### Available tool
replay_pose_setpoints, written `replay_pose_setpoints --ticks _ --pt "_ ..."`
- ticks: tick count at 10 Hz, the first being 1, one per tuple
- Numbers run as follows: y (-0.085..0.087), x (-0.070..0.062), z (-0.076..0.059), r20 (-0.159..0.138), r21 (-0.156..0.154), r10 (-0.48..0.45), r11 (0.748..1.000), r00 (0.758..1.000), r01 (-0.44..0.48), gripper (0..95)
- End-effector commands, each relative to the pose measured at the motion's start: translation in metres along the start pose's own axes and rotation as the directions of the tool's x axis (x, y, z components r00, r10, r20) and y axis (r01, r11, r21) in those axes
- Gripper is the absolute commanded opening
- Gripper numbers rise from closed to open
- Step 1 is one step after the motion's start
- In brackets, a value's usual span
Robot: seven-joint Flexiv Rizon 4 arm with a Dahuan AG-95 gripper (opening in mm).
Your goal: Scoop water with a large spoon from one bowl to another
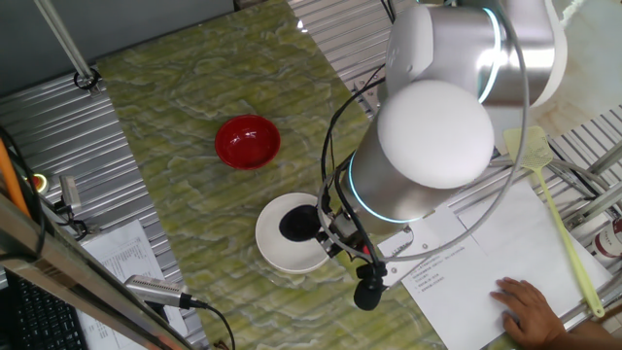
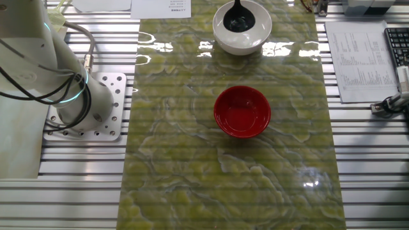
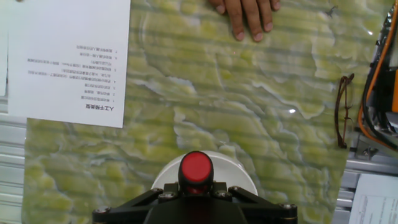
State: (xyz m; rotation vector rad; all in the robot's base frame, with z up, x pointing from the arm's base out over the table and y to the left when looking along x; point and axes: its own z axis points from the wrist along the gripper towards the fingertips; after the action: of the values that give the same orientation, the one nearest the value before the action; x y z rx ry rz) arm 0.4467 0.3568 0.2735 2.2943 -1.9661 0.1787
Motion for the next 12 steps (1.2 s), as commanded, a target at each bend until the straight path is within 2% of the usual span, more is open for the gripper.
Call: replay_pose_setpoints --ticks 1,8,12 --pt "0.0 0.0 0.0 -0.003 -0.002 0.002 1.0 1.0 -0.002 0.0" --pt "-0.002 0.005 -0.009 -0.012 -0.005 0.013 1.0 1.0 -0.013 0.0" --pt "-0.002 0.016 -0.016 -0.018 -0.005 0.013 1.0 1.0 -0.013 0.0"
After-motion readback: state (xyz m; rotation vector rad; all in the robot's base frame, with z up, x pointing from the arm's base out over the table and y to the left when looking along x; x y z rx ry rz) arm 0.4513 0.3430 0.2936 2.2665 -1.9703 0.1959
